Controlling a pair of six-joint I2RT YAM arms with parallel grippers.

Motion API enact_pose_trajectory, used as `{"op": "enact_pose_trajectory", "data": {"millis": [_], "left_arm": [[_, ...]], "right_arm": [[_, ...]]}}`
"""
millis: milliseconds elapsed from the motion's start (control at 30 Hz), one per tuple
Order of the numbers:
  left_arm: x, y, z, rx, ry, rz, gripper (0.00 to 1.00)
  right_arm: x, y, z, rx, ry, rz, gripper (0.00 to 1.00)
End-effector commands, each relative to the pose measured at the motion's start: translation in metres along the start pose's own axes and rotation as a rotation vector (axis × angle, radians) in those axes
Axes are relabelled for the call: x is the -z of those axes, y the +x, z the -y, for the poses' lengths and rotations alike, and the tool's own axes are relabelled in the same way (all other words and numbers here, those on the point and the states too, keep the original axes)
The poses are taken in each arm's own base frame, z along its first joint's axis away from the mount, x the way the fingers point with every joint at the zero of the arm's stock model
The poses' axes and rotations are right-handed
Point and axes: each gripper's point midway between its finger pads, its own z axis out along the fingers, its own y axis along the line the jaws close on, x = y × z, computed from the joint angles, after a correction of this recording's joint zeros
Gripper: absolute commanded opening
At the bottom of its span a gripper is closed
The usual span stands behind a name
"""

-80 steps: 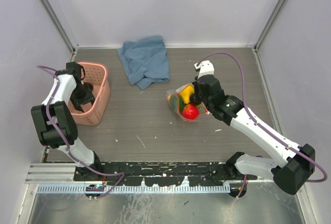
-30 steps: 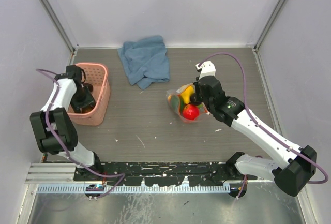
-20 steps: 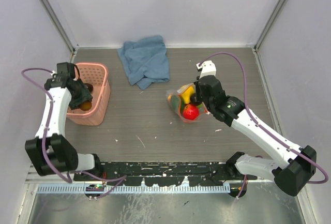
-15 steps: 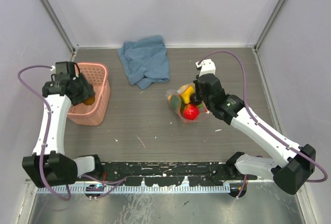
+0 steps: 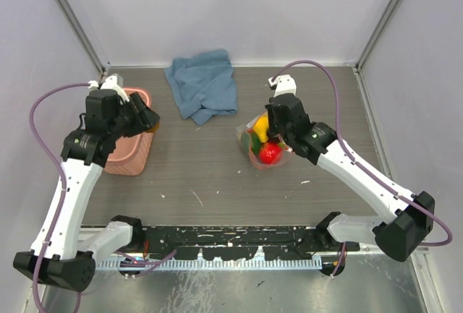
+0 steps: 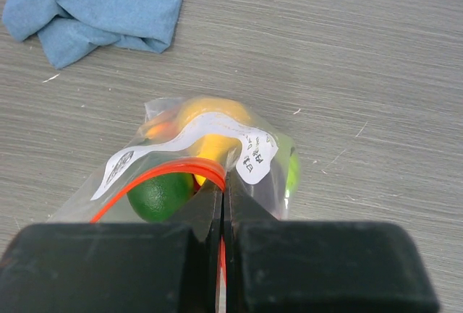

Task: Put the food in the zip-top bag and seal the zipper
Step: Pick up the fake fruit from the bin.

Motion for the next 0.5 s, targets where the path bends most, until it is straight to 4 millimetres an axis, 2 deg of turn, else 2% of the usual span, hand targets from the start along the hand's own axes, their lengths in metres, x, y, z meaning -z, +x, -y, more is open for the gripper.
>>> {"op": "enact_pose_trajectory", "data": {"millis": [0, 67, 267, 467], "left_arm": [[-0.004, -0.006, 0.045, -0.029, 0.198, 0.091, 0.44], [-0.008, 0.007, 0.066, -0.047, 0.286, 0.091, 0.44], [-0.009, 0.031, 0.128, -0.159, 0.500, 0.168, 0.44], [0.006, 0.052, 0.176, -0.299, 0.679, 0.260, 0.42]], "right_arm": [[0.004, -0.032, -0.011, -0.063, -0.044, 0.072, 0.01], [0.002, -0.033, -0.012, -0.059, -0.044, 0.069, 0.01], [-0.004, -0.033, -0.013, -0.032, -0.028, 0.039, 0.01], [-0.010, -0.028, -0.018, -0.022, -0.039, 0.010, 0.01]]}}
